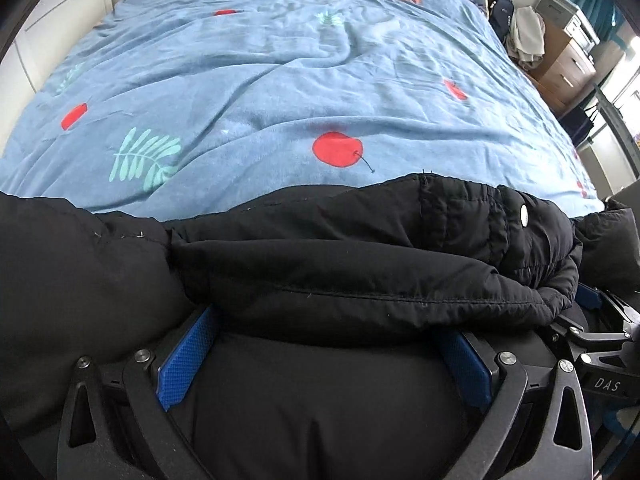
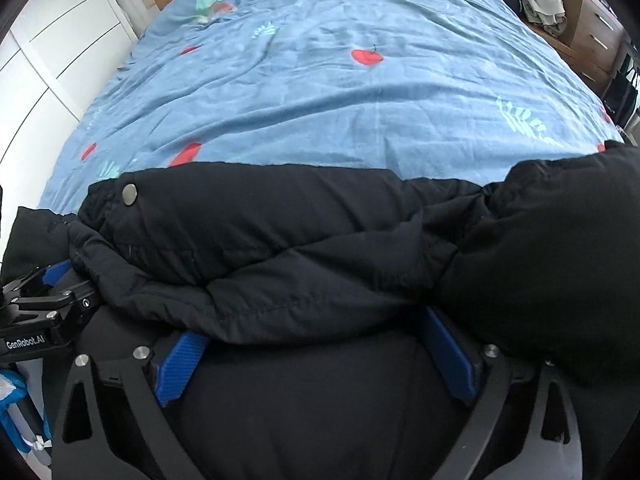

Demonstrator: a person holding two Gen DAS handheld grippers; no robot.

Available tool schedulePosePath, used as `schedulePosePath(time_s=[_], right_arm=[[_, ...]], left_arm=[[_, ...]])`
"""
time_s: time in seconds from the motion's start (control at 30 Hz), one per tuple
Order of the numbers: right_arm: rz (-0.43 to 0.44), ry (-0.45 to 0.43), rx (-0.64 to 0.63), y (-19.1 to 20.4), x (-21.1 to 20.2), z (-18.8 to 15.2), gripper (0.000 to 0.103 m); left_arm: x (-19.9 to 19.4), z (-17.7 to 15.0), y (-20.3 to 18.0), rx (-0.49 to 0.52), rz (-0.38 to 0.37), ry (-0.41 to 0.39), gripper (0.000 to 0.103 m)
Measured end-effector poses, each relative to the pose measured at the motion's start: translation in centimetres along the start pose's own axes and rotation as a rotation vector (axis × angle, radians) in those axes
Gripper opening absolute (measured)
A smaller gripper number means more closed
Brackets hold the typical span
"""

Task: Fold large clothes

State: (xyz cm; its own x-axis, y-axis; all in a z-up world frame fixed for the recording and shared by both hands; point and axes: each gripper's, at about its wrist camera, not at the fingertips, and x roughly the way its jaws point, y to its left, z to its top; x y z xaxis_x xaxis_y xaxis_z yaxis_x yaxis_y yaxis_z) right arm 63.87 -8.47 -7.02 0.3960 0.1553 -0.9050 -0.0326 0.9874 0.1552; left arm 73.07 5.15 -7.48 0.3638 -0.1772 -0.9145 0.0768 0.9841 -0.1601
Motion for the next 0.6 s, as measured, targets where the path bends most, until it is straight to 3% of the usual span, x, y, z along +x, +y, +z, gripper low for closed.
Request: schedulePosePath(time_s=[0.17,0.3,0.47,0.6], right_arm=[[-0.031,0.029,-0.012,0.4,0.5,0.6,0.101],[-0.008,0.051,-0.002,0.5,-2.0,0.8,0.101],[0.045,-0.04,0.038,-1.0,-8.0,-0.2,0.101],[0.034,-0.113,0.044,-2.7,-12.3,-2.9,0.101]], left_arm=[[-0.7,0.2,-0.2,0.008,0.026,0.031,0.102],[-3.3,0.3,0.1,-0.019,-0.004,0.037,0.102],[-9.1,-1.2,0.9,-0.025,-0.045,-0.067,0.099],[-11.5,-4.1,1.4,0.018,-0.018,-0.122,0.099]])
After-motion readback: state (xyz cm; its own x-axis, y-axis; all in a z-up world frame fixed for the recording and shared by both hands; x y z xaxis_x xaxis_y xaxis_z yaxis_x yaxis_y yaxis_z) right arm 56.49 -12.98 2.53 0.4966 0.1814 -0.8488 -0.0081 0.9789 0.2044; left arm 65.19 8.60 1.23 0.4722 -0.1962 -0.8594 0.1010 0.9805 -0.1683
